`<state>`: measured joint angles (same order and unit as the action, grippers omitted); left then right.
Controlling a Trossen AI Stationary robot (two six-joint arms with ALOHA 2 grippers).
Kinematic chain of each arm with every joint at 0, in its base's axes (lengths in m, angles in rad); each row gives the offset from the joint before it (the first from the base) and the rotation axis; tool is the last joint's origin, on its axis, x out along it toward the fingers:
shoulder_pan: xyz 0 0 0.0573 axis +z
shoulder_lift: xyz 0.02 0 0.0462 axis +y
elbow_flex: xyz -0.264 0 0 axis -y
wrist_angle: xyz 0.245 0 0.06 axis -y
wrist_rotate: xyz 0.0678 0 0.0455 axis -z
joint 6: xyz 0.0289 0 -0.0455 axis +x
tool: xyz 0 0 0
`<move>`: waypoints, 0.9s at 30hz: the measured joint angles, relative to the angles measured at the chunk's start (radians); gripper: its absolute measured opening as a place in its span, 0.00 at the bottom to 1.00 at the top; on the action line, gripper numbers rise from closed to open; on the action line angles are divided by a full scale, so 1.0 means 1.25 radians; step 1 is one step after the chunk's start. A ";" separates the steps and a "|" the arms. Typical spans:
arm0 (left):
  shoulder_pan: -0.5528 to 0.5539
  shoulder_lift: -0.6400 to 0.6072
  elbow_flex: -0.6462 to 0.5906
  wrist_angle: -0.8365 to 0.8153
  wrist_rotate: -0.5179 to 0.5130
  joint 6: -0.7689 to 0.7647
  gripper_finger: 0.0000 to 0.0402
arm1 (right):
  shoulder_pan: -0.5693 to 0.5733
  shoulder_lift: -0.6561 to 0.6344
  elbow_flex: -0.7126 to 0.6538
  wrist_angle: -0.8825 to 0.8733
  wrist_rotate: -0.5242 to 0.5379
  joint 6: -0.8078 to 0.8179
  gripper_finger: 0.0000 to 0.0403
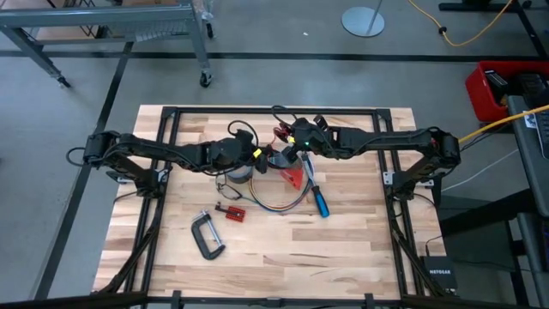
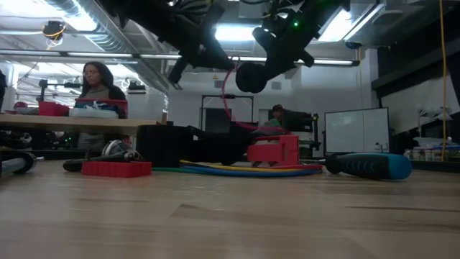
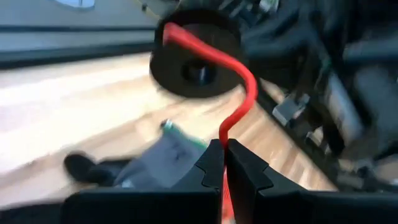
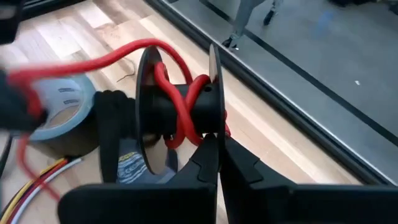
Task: Coil cords
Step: Coil the red wire cable onto the black spool
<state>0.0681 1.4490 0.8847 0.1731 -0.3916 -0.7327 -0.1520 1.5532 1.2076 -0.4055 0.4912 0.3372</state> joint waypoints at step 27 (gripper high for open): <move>0.036 0.001 0.000 0.182 0.081 0.041 0.00 | 0.001 0.025 0.000 0.100 -0.101 -0.003 0.01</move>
<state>0.1131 1.4498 0.8845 0.4000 -0.2905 -0.6811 -0.1507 1.5847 1.2076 -0.2804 0.3651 0.3332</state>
